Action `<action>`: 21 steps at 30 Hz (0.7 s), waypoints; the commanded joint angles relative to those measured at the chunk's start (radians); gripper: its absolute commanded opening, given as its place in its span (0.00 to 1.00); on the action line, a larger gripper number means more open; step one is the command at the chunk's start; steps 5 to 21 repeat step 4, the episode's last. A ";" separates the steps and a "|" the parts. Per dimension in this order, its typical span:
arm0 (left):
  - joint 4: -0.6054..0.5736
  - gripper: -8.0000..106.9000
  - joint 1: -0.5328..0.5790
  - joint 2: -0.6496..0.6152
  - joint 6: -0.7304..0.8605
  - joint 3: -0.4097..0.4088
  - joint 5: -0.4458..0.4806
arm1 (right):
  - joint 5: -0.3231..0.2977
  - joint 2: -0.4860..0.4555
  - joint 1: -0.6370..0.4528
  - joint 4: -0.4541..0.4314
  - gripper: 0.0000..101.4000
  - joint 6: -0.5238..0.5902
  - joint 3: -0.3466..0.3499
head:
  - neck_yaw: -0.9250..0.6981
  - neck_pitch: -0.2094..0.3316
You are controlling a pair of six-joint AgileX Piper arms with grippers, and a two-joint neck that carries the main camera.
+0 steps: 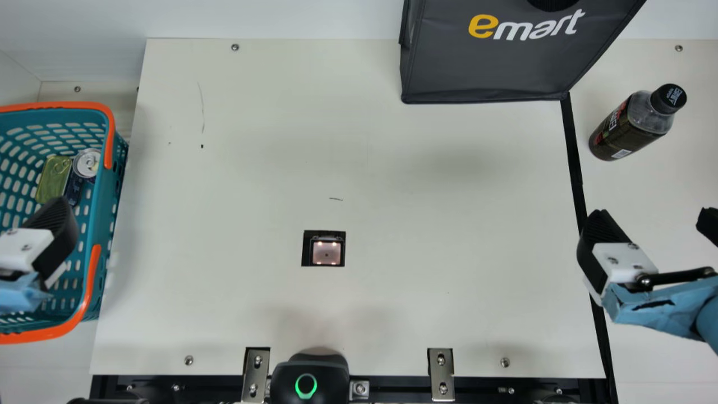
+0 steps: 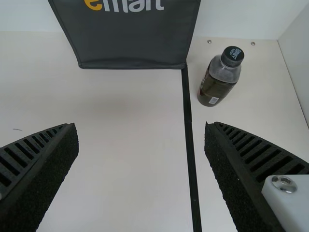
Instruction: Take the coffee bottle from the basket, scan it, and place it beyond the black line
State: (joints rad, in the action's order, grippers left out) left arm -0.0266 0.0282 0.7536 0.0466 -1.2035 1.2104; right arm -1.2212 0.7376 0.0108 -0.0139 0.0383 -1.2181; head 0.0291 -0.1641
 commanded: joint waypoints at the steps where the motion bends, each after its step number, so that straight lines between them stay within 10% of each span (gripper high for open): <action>1: 0.000 0.85 0.000 0.000 0.000 0.000 0.000 | 0.000 0.000 0.000 0.000 0.90 0.000 0.000 | -0.002 0.026; 21: 0.000 0.85 0.000 0.000 0.000 0.000 0.000 | 0.000 0.000 0.000 0.000 0.90 0.000 0.000 | -0.002 0.026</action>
